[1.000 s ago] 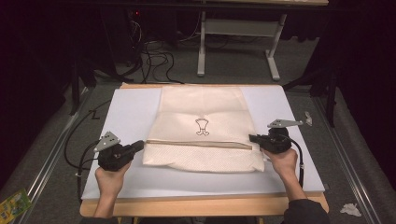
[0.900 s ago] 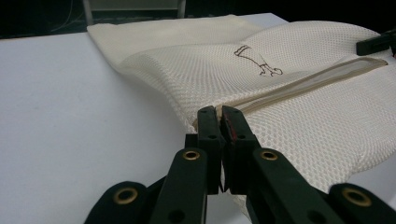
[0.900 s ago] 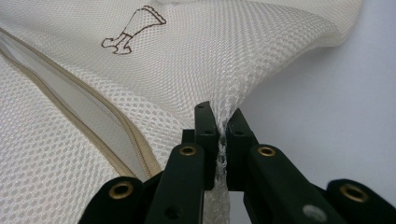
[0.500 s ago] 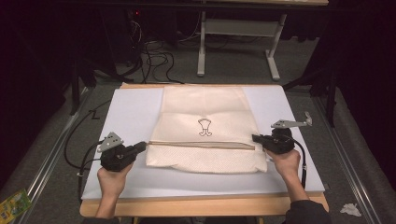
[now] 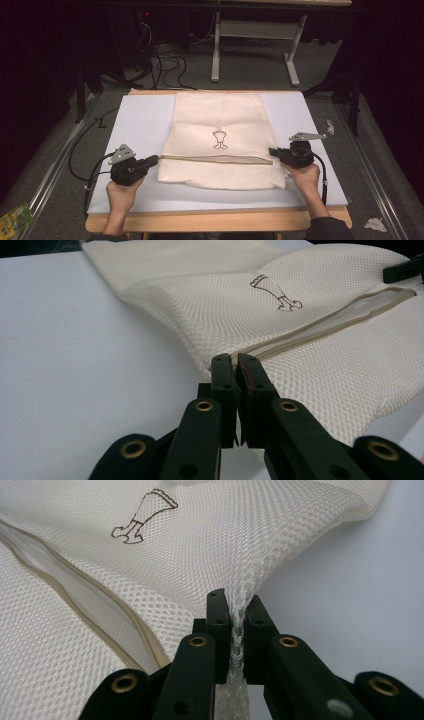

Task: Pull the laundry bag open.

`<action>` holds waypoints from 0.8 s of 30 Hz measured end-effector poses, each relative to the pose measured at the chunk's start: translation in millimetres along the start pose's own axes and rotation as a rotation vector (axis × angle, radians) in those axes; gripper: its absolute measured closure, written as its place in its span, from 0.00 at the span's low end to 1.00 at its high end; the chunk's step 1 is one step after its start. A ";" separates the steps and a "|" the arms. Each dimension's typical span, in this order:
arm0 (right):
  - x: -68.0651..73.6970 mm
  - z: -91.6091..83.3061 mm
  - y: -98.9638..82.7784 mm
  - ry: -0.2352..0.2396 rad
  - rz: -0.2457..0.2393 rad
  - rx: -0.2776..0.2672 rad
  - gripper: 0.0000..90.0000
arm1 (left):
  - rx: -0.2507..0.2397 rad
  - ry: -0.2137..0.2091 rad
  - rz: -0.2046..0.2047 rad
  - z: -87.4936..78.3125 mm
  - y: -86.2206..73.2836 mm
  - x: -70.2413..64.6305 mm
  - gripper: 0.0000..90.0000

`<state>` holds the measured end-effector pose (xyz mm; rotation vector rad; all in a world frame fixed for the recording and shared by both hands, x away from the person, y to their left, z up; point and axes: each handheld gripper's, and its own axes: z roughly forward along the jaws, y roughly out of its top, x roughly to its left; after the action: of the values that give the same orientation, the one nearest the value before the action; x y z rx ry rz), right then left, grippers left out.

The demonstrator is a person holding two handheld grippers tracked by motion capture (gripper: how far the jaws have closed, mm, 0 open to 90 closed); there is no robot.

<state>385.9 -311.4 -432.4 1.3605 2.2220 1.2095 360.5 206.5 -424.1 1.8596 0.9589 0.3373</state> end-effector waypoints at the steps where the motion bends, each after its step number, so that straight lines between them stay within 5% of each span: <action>1: 0.1 0.7 -0.4 -0.001 0.001 0.001 0.96 | 0.004 0.001 0.000 0.4 -0.5 0.0 0.97; 16: 1.4 13.2 -10.5 -0.029 -0.009 0.077 0.92 | 0.094 0.012 0.032 11.6 -9.4 -2.6 0.96; 24: 2.7 16.0 -13.4 -0.057 -0.017 0.099 0.85 | 0.069 0.017 0.038 11.2 -9.9 -4.5 0.96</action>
<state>385.9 -303.8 -452.0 1.3911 2.2764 1.0538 359.6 198.1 -437.2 1.9424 0.9580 0.3480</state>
